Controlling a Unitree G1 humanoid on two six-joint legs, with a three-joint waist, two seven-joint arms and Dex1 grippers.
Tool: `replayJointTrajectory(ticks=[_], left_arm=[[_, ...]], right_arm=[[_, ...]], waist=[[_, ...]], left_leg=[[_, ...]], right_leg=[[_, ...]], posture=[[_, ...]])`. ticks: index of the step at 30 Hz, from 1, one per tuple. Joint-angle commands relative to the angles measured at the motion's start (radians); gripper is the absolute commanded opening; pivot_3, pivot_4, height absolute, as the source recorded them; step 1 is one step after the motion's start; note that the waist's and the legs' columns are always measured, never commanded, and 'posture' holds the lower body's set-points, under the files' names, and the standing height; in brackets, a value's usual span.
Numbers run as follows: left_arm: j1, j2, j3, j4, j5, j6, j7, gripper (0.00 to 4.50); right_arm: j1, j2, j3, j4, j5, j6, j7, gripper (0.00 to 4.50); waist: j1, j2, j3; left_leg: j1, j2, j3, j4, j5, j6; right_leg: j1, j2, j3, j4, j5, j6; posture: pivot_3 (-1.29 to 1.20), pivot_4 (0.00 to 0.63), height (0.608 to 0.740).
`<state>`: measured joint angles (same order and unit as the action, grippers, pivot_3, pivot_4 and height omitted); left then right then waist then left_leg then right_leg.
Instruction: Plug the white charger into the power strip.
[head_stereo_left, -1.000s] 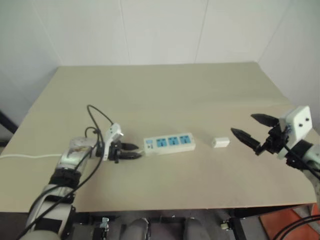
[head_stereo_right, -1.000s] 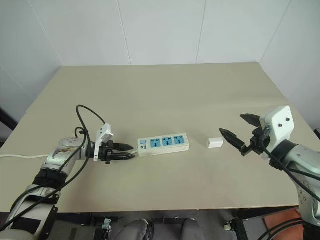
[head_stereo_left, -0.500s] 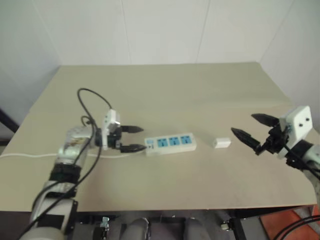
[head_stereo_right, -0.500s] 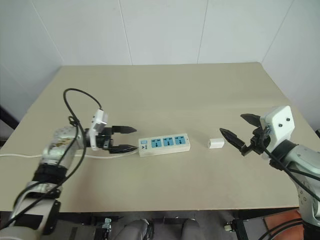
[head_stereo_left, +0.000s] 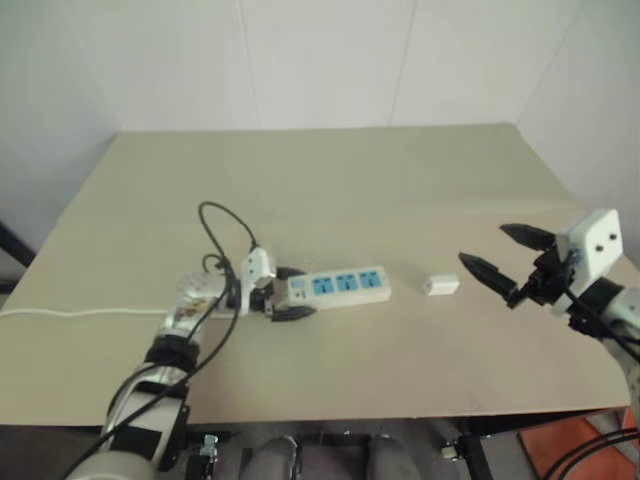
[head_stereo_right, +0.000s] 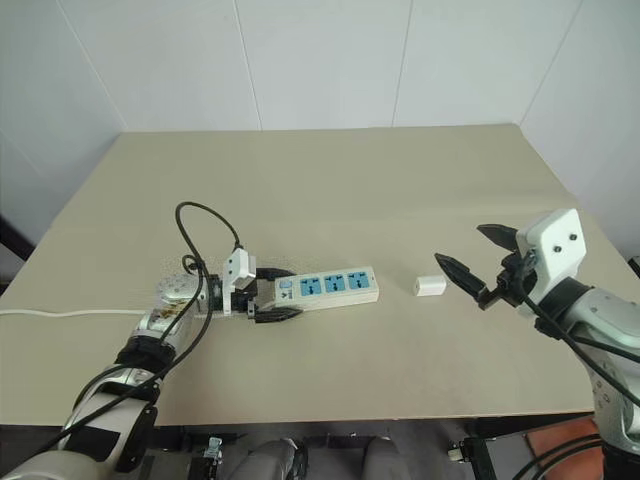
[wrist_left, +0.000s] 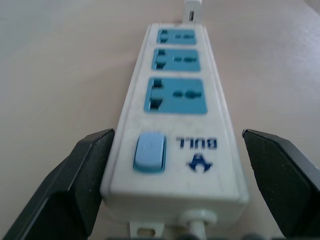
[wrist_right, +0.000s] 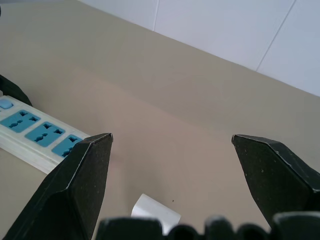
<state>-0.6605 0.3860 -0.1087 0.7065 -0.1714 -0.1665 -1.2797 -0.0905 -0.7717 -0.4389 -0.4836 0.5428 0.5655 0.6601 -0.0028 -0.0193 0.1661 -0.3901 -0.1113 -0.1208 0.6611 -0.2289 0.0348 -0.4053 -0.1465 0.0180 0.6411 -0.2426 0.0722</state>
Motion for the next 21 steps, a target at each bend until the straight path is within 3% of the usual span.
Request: replayJointTrajectory(ticks=[1, 5, 11, 17, 21], left_arm=[[-0.028, -0.006, 0.011, 0.048, 0.006, -0.037, 0.008, 4.46], [-0.033, -0.033, 0.019, 0.090, -0.012, -0.041, -0.014, 4.46], [-0.027, -0.072, 0.019, 0.096, -0.037, -0.051, -0.115, 3.29], [-0.008, -0.078, -0.010, 0.013, -0.022, -0.049, -0.151, 3.29], [0.008, -0.070, -0.028, -0.002, -0.003, -0.081, -0.152, 3.29]], right_arm=[[-0.001, 0.003, -0.014, -0.034, 0.018, -0.002, -0.013, 4.50], [-0.013, -0.001, 0.000, -0.022, 0.016, -0.006, -0.013, 4.50], [-0.034, -0.017, 0.019, 0.000, 0.020, -0.008, 0.008, 4.50], [-0.127, -0.089, 0.092, 0.141, -0.017, -0.026, 0.102, 4.50], [-0.250, -0.212, 0.203, 0.272, -0.068, -0.045, 0.257, 4.50]], waist=[[0.002, 0.000, 0.000], [0.002, 0.000, 0.000], [0.010, 0.000, 0.000], [0.010, 0.000, 0.000], [0.007, 0.000, 0.000]], left_leg=[[0.000, 0.000, 0.000, 0.000, 0.000, 0.000], [0.001, 0.000, 0.000, 0.000, 0.000, 0.000], [0.001, 0.000, 0.000, 0.000, 0.000, 0.000], [0.001, 0.000, 0.001, 0.000, 0.000, 0.000], [0.000, 0.000, 0.001, 0.000, 0.000, 0.000]], right_leg=[[0.000, 0.000, 0.000, 0.000, 0.000, 0.000], [0.001, 0.000, 0.000, 0.000, 0.000, 0.000], [0.001, 0.000, 0.000, 0.000, 0.000, 0.000], [0.001, 0.000, 0.000, 0.000, 0.000, 0.000], [0.000, 0.000, 0.000, -0.001, 0.000, 0.000]], posture=[[0.00, 0.150, 0.740], [0.00, 0.150, 0.740], [0.00, 0.150, 0.740], [0.00, 0.150, 0.740], [0.00, 0.150, 0.740]])
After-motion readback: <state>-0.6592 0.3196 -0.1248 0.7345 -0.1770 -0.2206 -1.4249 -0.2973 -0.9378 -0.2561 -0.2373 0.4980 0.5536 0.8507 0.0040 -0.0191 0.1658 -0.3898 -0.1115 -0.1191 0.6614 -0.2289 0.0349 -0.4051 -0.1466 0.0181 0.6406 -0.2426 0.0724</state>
